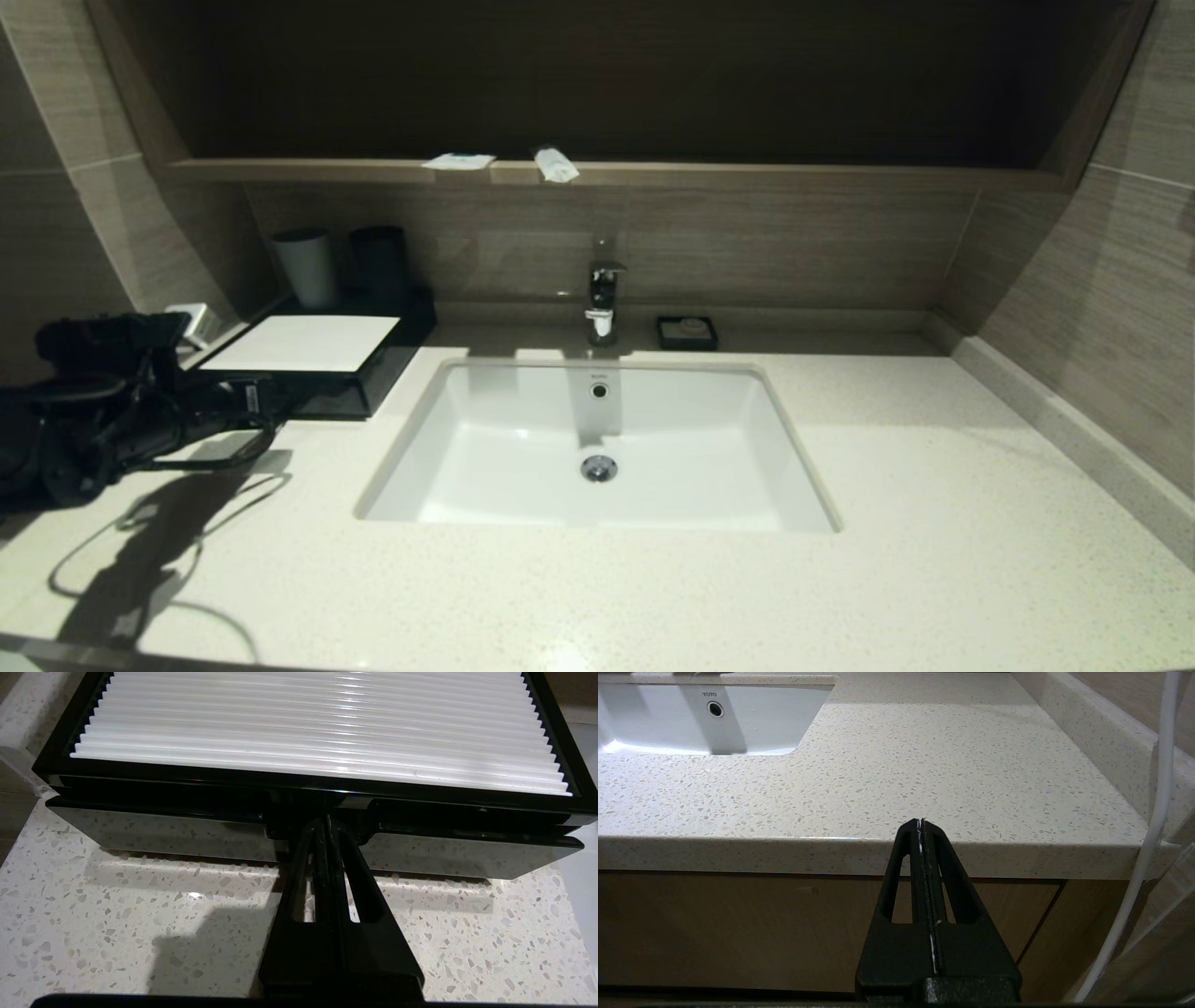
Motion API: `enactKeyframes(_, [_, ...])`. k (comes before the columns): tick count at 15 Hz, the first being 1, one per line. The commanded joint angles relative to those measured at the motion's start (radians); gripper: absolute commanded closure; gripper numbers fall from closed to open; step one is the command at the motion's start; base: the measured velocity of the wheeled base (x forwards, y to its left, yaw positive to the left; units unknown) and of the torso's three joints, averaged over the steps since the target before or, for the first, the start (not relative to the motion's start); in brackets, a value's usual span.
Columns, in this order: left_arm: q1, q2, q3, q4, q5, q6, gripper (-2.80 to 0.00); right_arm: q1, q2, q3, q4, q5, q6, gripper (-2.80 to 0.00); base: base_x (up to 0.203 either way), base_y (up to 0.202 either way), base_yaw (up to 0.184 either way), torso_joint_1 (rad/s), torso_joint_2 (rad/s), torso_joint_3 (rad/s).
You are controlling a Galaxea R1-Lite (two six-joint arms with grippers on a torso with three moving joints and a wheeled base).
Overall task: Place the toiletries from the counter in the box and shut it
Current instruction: Open the drawer
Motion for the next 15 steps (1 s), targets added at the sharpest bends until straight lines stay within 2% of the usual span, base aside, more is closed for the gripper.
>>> enactKeyframes(1, [0.001, 0.001, -0.001, -0.005, -0.001, 0.000, 0.00, 0.000, 0.000, 0.000, 0.000, 0.000, -0.001, 0.00, 0.000, 0.000, 0.000, 0.000, 0.00, 0.000])
enactKeyframes(15, [0.001, 0.021, -0.012, -0.017, 0.000, -0.001, 0.00, 0.000, 0.000, 0.000, 0.001, 0.000, -0.001, 0.00, 0.000, 0.000, 0.000, 0.000, 0.00, 0.000])
